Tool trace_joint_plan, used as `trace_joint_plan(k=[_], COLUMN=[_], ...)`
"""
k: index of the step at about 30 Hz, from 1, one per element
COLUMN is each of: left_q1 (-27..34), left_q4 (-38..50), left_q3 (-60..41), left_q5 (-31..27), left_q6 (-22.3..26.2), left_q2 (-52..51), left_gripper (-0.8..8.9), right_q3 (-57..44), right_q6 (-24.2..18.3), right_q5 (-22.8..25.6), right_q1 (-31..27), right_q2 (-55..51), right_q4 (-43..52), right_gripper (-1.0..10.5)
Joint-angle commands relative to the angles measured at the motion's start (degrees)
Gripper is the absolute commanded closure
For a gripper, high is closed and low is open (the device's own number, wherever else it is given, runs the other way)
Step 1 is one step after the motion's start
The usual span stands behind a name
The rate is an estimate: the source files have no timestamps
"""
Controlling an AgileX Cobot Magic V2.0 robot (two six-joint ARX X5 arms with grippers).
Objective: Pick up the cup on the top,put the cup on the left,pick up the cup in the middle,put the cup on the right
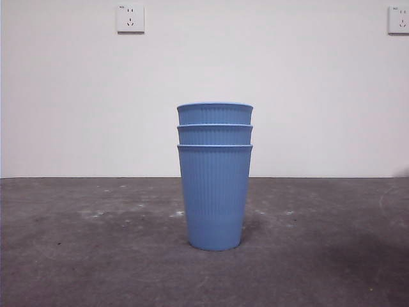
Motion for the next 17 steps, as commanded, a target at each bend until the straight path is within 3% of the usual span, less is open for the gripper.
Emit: trace_joint_plan(k=[1, 9, 17], left_q1=[0.13, 0.13, 0.13], left_q4=[-0.48, -6.34, -10.47], left_q3=[1.7, 9.11, 18.05], left_q5=[1.01, 5.62, 14.19], left_q6=[-3.37, -4.55, -3.74], left_q2=[-0.11, 0.5, 8.22], left_gripper=[8.21, 8.21, 8.21], right_q3=[1.33, 9.81, 24.22], right_q6=[5.42, 5.29, -4.87], right_q5=[-3.13, -10.84, -21.77], right_q1=[0.15, 0.15, 0.26], right_q2=[0.9, 9.7, 23.82], right_q4=[-0.57, -4.24, -13.25], right_gripper=[9.6, 9.6, 9.6])
